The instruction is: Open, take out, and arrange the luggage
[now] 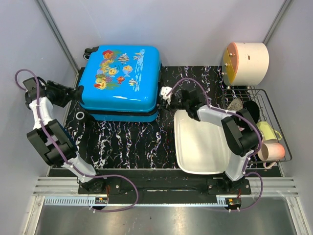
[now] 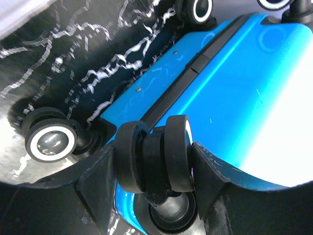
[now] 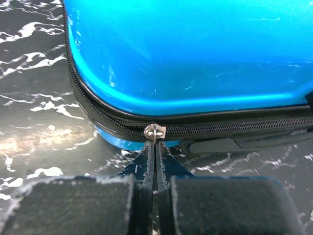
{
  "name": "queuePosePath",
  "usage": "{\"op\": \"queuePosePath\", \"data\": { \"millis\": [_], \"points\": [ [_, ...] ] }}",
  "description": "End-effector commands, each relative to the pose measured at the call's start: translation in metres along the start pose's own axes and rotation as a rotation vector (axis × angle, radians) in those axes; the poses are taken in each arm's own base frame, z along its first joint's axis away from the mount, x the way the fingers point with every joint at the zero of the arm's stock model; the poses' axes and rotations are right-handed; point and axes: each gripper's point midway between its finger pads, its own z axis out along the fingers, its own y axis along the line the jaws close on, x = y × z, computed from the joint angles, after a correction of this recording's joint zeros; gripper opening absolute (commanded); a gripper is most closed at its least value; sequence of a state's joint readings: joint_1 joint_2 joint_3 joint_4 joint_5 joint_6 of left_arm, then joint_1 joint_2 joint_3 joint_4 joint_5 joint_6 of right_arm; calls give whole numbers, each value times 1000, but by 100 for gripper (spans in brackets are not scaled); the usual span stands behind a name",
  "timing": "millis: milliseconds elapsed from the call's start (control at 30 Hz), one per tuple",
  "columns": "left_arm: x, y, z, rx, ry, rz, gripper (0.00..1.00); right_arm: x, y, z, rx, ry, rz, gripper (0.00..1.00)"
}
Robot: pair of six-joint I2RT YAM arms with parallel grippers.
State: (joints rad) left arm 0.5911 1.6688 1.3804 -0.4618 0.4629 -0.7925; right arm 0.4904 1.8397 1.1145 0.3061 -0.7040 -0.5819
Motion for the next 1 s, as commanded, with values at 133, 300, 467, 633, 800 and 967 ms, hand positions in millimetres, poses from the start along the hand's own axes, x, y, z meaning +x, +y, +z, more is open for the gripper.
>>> {"op": "queuePosePath", "data": {
  "millis": [133,300,467,633,800,967],
  "points": [
    [-18,3,-18,-18,43,125,0,-69,84,29,-165,-117,-26,0],
    [-21,4,1,-59,74,210,0,-50,11,-6,-2,-54,3,0],
    [-29,-5,15,-94,59,354,0,-30,-50,-31,65,-14,5,0],
    [-32,-5,32,-96,81,427,0,-32,-87,-26,94,-32,-15,0],
    [-30,-8,41,-83,99,457,0,-27,-119,-9,137,-44,-11,0],
    [-33,-9,45,-89,95,475,0,-27,-165,-9,208,-58,-31,0]
  ]
}}
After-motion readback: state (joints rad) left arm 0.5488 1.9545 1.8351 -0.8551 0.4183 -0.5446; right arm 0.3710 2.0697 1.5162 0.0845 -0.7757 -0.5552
